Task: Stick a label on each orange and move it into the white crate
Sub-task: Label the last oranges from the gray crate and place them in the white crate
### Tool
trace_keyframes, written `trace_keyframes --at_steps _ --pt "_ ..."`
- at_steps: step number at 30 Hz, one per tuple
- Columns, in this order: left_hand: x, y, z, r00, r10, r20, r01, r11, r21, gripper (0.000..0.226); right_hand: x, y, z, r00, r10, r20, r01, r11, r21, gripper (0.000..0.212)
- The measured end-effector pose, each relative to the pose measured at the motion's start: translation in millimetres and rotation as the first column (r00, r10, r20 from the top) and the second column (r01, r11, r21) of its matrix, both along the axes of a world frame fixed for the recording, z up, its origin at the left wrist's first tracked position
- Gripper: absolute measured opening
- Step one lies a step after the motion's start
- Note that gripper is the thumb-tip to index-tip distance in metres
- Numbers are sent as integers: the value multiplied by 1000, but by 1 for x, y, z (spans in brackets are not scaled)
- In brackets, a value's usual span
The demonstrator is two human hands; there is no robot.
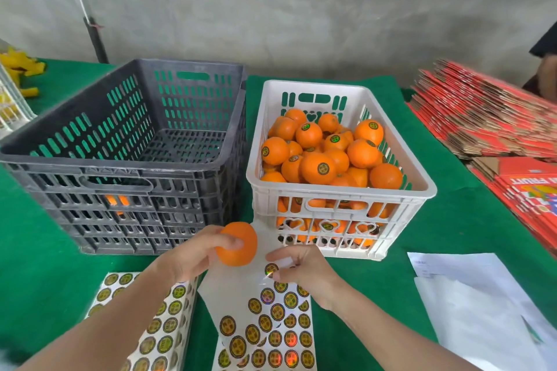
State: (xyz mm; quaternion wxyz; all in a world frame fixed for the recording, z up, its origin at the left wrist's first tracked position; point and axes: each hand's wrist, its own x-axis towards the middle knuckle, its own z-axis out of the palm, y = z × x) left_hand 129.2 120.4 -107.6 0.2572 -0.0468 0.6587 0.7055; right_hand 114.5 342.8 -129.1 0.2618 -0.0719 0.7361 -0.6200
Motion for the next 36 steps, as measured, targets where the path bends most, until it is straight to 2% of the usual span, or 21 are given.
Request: trace_keyframes --at_steps 5,13,17,22,25,28,30,33,36 --pt "-2 -2 -3 999 -26 39 24 998 57 87 2 -1 0 999 -43 -11 43 999 -15 33" --pt "-5 1 0 992 -38 122 31 998 58 96 3 -4 5 990 52 -129 -45 997 60 42" --pt "-8 0 3 990 -59 129 51 997 63 90 5 -4 4 986 39 -165 -35 999 28 38" --pt "-8 -4 2 983 -139 119 146 988 -48 70 13 -2 3 991 24 -131 -28 999 -33 34" --pt "-6 -1 1 973 -204 113 219 964 -151 53 14 1 9 985 -76 -153 68 996 -57 31" --pt "-5 2 1 963 -257 86 271 909 -318 64 13 4 20 978 -142 -153 127 986 -105 29" --pt "-5 3 2 959 -276 69 282 889 -360 69 12 5 28 972 -179 -150 165 981 -97 26" --pt "-4 3 5 979 -203 12 197 935 -296 84 10 6 38 959 -236 -159 220 969 -113 21" --pt "0 3 9 991 -120 -65 114 990 -87 84 10 5 53 947 -254 -196 225 961 -159 20"
